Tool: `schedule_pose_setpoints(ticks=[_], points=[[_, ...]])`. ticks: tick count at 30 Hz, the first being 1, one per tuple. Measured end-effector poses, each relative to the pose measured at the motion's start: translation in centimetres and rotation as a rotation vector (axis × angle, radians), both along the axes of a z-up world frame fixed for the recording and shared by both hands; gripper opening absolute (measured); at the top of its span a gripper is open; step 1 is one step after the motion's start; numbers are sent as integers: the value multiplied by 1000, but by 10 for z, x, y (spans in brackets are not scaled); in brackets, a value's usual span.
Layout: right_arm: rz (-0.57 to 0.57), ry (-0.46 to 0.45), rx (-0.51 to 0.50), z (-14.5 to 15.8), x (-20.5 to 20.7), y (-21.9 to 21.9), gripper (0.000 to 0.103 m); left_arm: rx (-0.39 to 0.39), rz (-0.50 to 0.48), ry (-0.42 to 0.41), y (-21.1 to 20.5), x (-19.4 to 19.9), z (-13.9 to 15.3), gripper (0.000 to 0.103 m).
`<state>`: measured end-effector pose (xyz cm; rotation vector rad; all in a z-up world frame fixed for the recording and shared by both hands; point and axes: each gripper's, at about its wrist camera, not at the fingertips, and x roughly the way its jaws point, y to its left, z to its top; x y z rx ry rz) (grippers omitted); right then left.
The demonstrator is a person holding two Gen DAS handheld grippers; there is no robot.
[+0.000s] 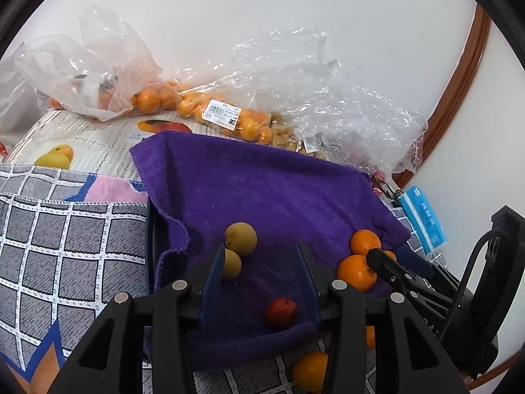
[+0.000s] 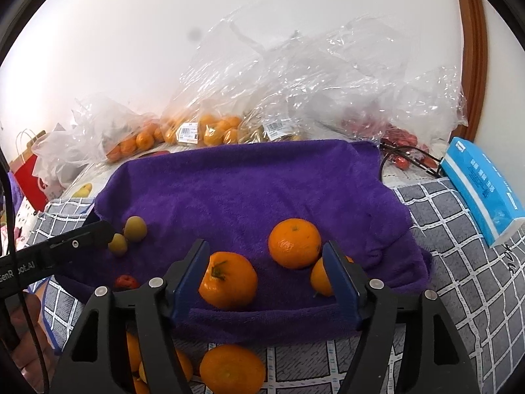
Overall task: Organize fruits
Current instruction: 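Open the right tool to drop the orange while the left tool drops the red fruit, then withdraw both open tools toward the oranges lying on the bedspread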
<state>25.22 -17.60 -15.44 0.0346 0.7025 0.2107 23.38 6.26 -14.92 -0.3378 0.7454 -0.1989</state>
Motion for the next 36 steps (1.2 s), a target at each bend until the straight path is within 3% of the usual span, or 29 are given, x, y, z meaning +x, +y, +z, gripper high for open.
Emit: schedule_pose_setpoints(ticks=[12,20,26,30,33,36], points=[[-53,-74,0,9,-8,-6,71,0,22,-64,-2,-9,7,40],[-52,-35,9,10,-5,-3,71,3,2,-87,-3,-13,11,40],[-15,-41,48,36,-15,-2,71,60,9,-136,-2,-23,33,40],[-1,-71,-20,52,-35,5,71,65,-24,-115,-4,-36,46,41],[11,-77,-57,54,-50,9,71,144,-17,-99,-6,-49,47,41],[13,-62,-78,47,-67,10,71,157,-4,-59,3,-66,37,41]])
